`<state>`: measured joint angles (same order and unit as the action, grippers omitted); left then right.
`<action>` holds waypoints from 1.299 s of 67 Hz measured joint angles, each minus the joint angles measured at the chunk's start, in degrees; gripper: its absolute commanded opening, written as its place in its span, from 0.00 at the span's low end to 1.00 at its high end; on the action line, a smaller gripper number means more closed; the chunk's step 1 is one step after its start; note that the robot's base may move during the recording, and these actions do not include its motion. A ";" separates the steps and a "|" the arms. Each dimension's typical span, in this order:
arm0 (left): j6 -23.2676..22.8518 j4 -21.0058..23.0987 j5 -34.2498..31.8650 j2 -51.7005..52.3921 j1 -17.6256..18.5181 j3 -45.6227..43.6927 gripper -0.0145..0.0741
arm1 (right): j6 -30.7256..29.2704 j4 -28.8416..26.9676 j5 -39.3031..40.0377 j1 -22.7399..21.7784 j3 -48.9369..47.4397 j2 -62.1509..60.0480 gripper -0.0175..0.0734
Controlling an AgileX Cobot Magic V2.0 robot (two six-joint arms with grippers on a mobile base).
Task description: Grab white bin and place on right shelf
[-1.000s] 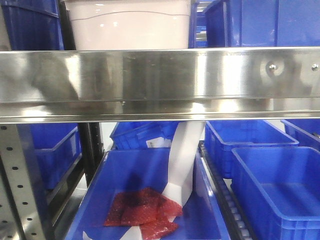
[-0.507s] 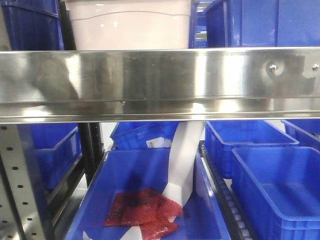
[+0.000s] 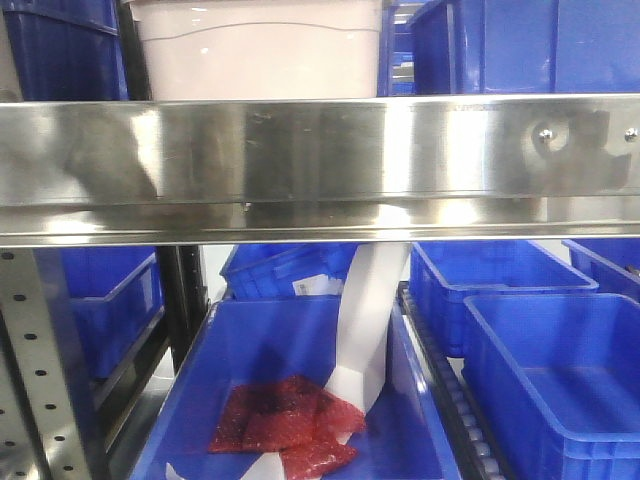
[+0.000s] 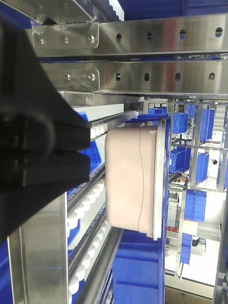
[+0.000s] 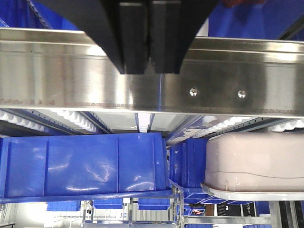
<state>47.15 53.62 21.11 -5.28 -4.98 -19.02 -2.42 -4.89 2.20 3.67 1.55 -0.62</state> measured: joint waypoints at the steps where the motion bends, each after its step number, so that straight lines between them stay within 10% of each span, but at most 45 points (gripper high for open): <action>1: 0.00 0.00 0.00 0.00 0.00 0.00 0.02 | 0.00 0.00 0.00 0.00 0.00 0.00 0.24; 13: 0.00 -1.96 -1.40 0.00 0.00 0.24 0.02 | -0.11 0.00 0.00 0.00 0.00 0.00 0.24; 20: -3.61 -15.36 -3.59 0.67 0.00 1.20 0.02 | -0.11 0.00 0.00 0.00 0.00 0.00 0.24; 33: -40.60 -42.95 -11.92 5.40 3.86 11.69 0.02 | -0.11 0.00 0.00 0.00 0.00 0.00 0.24; 41: -49.91 -50.66 -18.43 5.88 6.24 16.98 0.02 | -0.19 0.00 0.12 0.00 0.00 0.00 0.24; 87: -43.58 -52.92 -20.56 6.01 8.17 20.64 0.02 | -0.19 0.00 0.12 0.00 0.00 0.00 0.24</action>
<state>3.57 0.71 0.55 0.73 3.19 1.62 -2.61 -4.89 2.32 3.67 1.55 -0.62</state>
